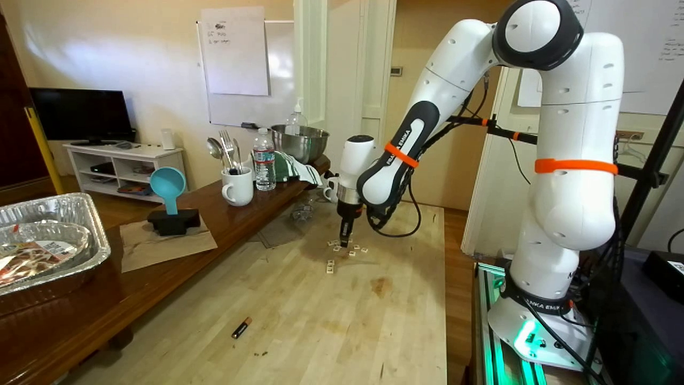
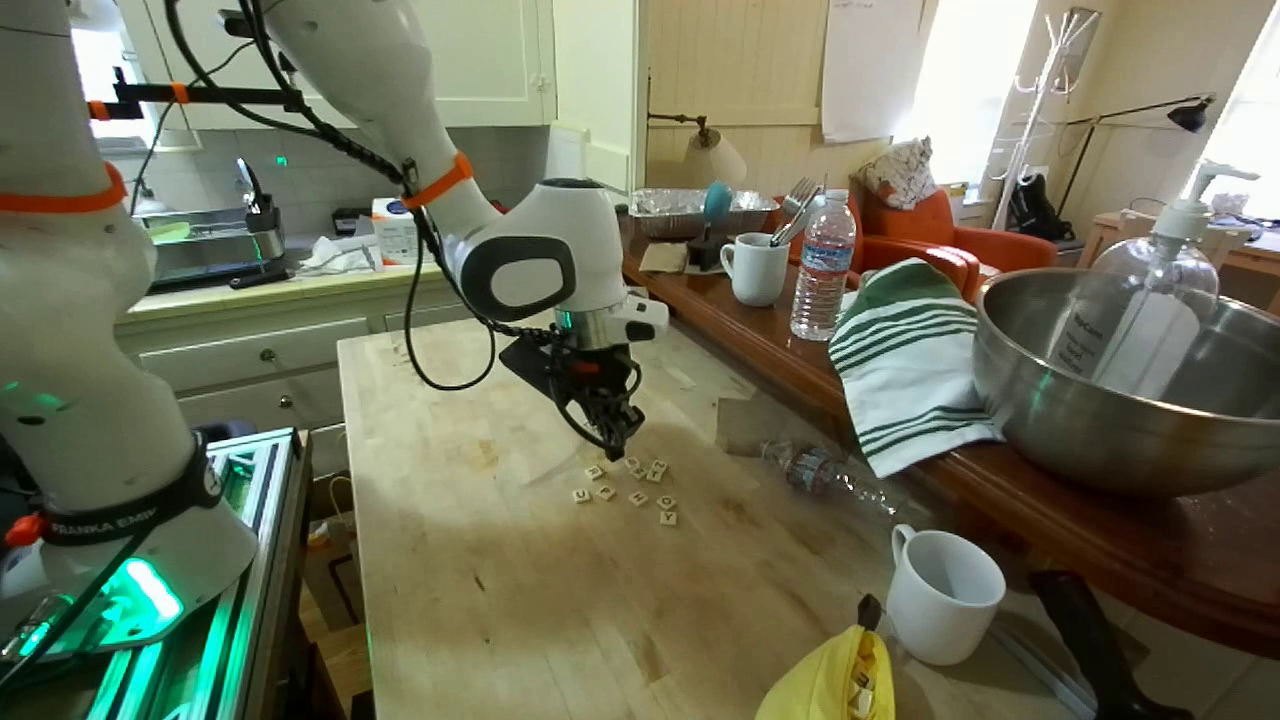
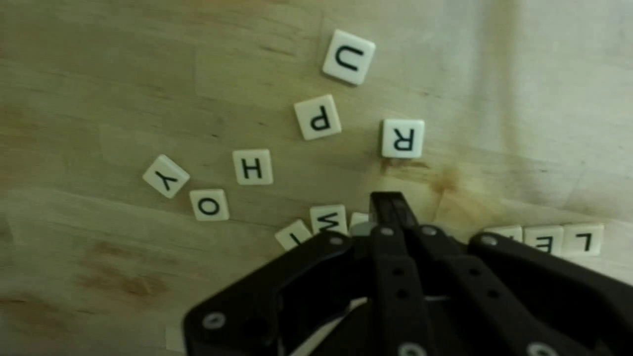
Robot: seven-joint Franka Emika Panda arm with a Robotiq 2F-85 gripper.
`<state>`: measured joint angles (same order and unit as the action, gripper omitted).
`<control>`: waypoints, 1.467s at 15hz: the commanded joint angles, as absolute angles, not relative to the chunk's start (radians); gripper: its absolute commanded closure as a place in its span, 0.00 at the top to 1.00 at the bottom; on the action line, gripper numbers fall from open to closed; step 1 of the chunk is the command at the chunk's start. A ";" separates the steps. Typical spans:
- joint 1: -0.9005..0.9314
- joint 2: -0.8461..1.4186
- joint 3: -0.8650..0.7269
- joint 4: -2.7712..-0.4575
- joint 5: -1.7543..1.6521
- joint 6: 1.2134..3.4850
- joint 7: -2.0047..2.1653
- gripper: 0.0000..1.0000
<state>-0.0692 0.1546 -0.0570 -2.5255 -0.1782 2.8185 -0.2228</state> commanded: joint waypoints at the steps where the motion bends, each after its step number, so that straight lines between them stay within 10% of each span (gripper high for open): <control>1: -0.087 0.114 -0.089 -2.568 -0.232 2.807 -0.256 0.00; 22: -0.106 0.203 -0.118 -2.544 -0.263 2.830 -0.275 0.00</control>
